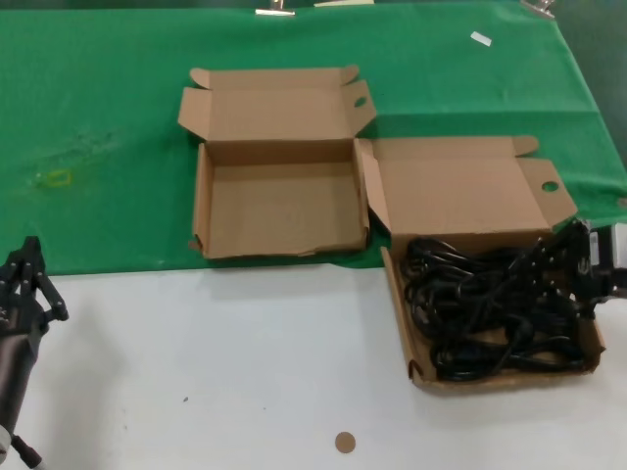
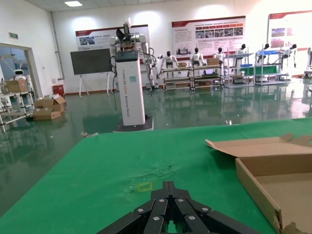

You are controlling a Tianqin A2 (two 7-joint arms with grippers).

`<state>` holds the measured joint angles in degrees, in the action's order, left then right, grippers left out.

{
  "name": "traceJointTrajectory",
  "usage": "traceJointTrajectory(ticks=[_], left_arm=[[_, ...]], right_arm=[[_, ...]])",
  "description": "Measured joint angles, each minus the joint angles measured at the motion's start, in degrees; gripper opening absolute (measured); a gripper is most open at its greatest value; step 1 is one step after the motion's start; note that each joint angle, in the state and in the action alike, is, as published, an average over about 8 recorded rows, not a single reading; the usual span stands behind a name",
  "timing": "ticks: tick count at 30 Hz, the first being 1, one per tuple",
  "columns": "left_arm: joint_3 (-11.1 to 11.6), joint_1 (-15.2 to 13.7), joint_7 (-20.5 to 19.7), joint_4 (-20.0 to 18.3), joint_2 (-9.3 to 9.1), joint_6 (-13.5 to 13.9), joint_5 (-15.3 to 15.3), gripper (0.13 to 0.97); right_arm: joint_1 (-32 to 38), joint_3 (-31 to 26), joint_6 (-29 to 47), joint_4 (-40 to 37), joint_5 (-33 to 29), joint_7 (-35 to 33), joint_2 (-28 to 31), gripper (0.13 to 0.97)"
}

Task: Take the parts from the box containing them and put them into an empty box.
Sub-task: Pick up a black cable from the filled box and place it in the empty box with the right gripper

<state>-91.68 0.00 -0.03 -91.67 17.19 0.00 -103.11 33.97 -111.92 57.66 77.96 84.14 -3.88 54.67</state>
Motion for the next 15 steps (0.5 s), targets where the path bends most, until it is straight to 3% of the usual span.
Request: traceJointTrajectory(ticks=[5,15], left_arm=[[0.0,0.0,0.0,0.0,0.0,0.0,0.0,0.144],[0.0,0.0,0.0,0.0,0.0,0.0,0.0,0.144]], right_arm=[[0.36,0.9,0.45,1.6,0.29,0.35,0.74,0.169],[4.0,1.38,1.47,1.96,-0.18,0.57,-0.05,0.16]])
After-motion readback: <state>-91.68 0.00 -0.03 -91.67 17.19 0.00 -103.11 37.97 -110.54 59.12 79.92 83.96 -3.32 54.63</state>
